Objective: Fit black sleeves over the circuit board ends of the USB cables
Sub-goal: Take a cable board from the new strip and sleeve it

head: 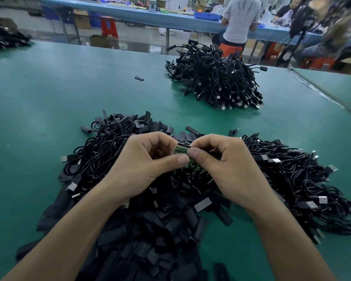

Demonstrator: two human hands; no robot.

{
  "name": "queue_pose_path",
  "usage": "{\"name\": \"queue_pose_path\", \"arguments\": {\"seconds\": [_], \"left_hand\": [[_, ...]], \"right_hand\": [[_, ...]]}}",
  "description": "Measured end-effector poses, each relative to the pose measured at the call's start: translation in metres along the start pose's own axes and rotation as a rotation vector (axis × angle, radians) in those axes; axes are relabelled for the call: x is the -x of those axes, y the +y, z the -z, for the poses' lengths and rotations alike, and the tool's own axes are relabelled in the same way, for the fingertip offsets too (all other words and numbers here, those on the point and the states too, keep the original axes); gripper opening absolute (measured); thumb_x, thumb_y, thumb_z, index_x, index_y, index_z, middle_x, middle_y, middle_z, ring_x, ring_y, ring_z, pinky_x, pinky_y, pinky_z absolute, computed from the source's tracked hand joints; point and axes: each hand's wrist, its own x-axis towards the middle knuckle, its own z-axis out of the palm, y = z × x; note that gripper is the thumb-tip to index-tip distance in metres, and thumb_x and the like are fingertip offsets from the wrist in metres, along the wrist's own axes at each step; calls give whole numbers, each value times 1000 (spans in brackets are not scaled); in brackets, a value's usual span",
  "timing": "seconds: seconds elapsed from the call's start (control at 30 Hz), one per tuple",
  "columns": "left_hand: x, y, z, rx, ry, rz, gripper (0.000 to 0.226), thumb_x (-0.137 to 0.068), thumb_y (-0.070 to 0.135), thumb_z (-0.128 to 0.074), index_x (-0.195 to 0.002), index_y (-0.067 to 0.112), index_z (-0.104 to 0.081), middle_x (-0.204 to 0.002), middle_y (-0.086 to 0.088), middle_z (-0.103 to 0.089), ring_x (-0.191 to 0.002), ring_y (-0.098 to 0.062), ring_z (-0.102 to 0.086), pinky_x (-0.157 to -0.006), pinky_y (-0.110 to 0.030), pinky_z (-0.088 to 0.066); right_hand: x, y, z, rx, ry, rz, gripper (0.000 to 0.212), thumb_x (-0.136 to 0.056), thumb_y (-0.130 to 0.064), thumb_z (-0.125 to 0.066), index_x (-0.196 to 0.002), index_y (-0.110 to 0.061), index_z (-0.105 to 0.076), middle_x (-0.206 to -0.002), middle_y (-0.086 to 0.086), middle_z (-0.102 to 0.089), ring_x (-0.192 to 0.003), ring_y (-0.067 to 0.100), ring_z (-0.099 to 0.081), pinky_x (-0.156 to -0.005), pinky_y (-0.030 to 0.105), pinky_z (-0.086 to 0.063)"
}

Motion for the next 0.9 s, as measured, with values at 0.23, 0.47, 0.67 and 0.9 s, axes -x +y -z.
{"name": "queue_pose_path", "arguments": {"seconds": [0.23, 0.47, 0.67, 0.9], "left_hand": [[2, 1, -1, -15, 46, 1, 35, -58, 31, -94, -75, 13, -70, -78, -21, -69, -68, -21, -61, -72, -40, -49], [2, -6, 3, 80, -8, -2, 23, -60, 28, -91, -73, 19, -75, -69, 1, -70, -62, -9, -61, -60, -17, -50], [2, -11, 2, 252, -70, 50, 32, -55, 38, -95, -69, 19, -74, -69, 1, -66, -64, -9, -59, -65, -17, -52], [-3, 1, 11, 315, 174, -78, 31, -62, 48, -89, -77, 26, -75, -81, 0, -74, -78, -17, -69, -78, -27, -56]], "right_hand": [[2, 0, -2, 21, -76, -6, 7, -93, -41, -62, -90, -36, -65, -72, -18, -65, -73, 4, -57, -96, 62, -40], [1, 3, -6, -64, -106, 3, 12, -95, -32, -64, -86, -30, -72, -78, -7, -71, -81, 12, -65, -92, 60, -42], [-2, 8, 2, -200, -174, 59, 11, -93, -26, -66, -85, -23, -73, -78, 1, -69, -73, 17, -62, -72, 40, -51], [-6, 15, 6, 8, 559, 41, 11, -93, -26, -67, -91, -38, -67, -77, -19, -68, -73, 4, -63, -72, 27, -54]]}}
